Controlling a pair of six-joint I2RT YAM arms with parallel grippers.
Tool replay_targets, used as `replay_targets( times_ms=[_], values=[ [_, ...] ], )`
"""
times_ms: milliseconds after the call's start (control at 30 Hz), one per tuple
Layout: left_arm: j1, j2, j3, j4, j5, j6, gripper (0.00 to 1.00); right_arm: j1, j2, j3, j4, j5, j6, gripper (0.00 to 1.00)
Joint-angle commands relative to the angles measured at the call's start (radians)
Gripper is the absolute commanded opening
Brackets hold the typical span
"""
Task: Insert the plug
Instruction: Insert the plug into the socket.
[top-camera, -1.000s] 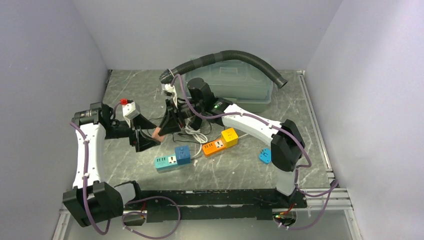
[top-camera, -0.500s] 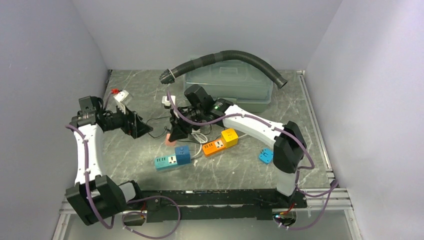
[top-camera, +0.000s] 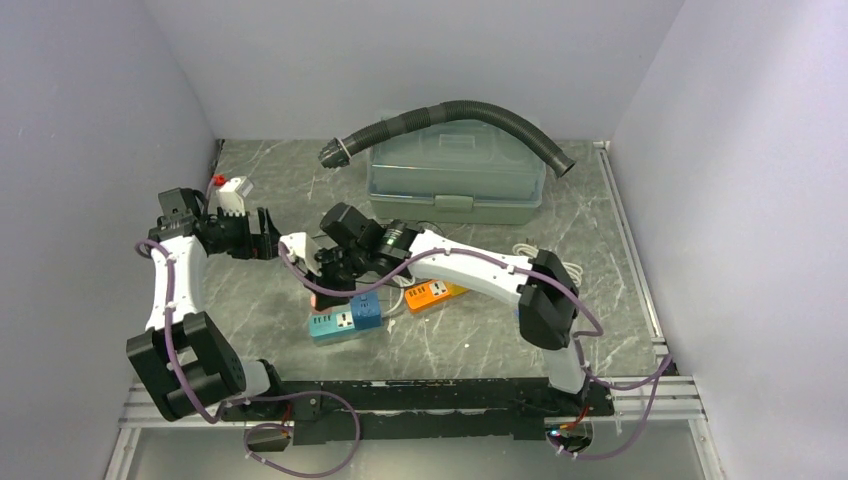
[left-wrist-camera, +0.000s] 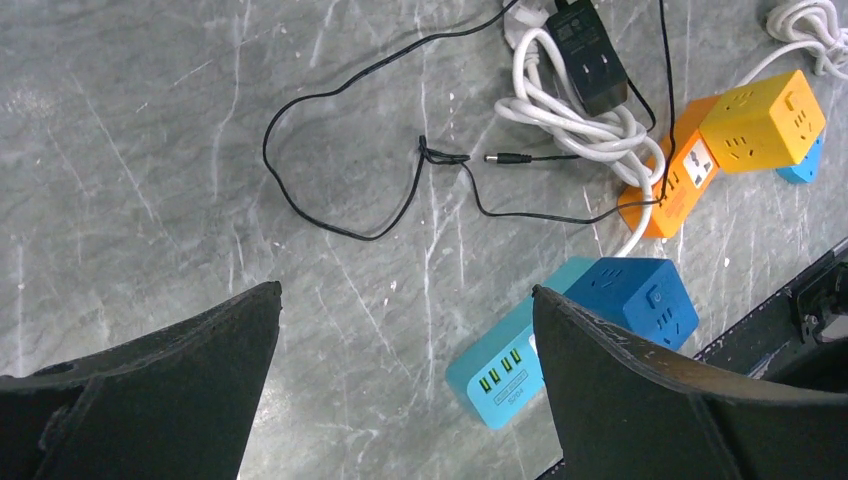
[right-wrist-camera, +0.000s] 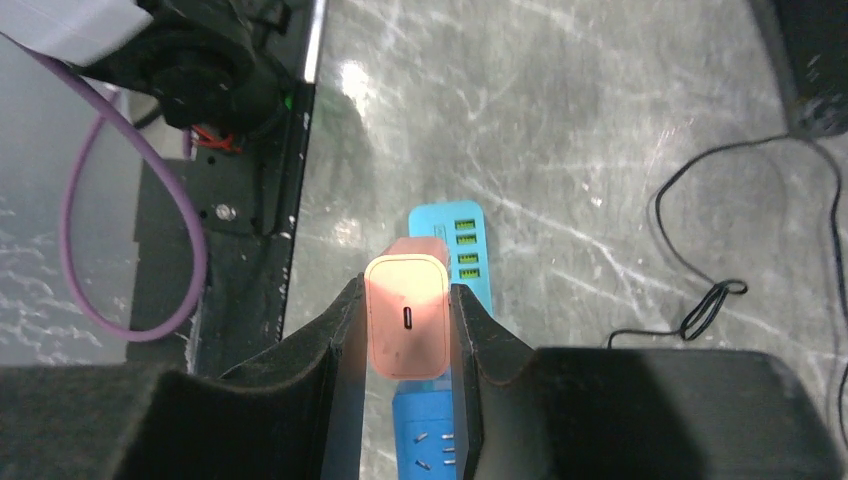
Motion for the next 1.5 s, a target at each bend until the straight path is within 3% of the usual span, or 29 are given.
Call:
replay_targets(
  times_ms=[0, 433, 1000, 1467],
  values=[
    [0.005, -0.015, -0.007, 0.027, -0.033, -0.029, 1.00, -0.004, 0.022, 0.041, -0.037, 0.049, -0.055, 0.00],
    [0.004, -0.015, -0.007, 0.022, -0.041, -0.027, 1.00, 0.032, 0.119, 0.107, -0.163, 0.143, -0.140, 0.00],
    [0.004, 0.014, -0.017, 0.039, -0.067, -0.068, 1.00, 0.036, 0.081, 0.005, -0.096, 0.128, -0.135, 0.00],
    [0.004, 0.005, -0.029, 0.045, -0.083, -0.054, 1.00, 0.041, 0.100, 0.013, -0.101, 0.138, -0.141, 0.00]
  ],
)
